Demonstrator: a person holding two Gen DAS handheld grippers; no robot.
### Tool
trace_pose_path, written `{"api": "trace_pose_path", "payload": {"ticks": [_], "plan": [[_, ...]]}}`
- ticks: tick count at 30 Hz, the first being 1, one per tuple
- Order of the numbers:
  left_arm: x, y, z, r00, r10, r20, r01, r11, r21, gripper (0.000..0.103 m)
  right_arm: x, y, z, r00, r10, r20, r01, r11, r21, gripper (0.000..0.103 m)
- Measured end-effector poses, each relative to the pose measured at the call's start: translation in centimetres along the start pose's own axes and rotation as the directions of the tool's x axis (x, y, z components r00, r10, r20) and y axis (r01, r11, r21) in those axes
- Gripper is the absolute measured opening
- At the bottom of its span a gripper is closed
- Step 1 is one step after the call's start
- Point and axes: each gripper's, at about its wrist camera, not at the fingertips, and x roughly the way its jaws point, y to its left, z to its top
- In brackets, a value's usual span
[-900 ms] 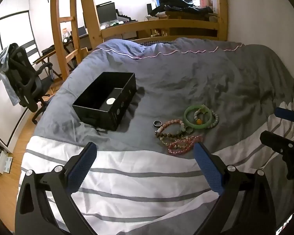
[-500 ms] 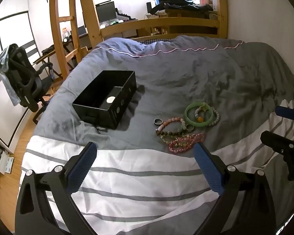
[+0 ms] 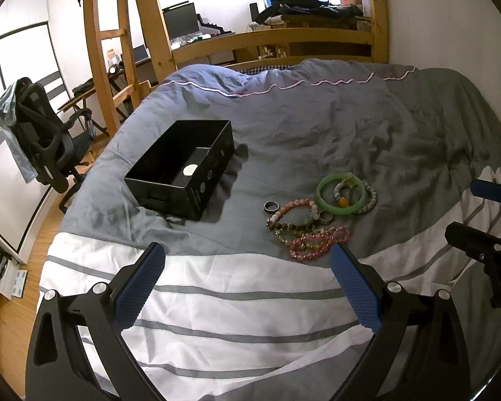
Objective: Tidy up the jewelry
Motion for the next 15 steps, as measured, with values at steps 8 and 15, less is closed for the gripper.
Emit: {"api": "trace_pose_path", "payload": {"ticks": [8, 15], "plan": [[0.04, -0.07, -0.01, 1.0, 0.0, -0.001, 0.0, 1.0, 0.001, 0.097, 0.1, -0.04, -0.01, 1.0, 0.0, -0.004, 0.0, 1.0, 0.0, 0.1], [0.06, -0.03, -0.08, 1.0, 0.004, -0.003, -0.004, 1.0, 0.009, 0.097, 0.14, 0.01, -0.03, 1.0, 0.0, -0.006, 0.0, 1.0, 0.0, 0.1]]}}
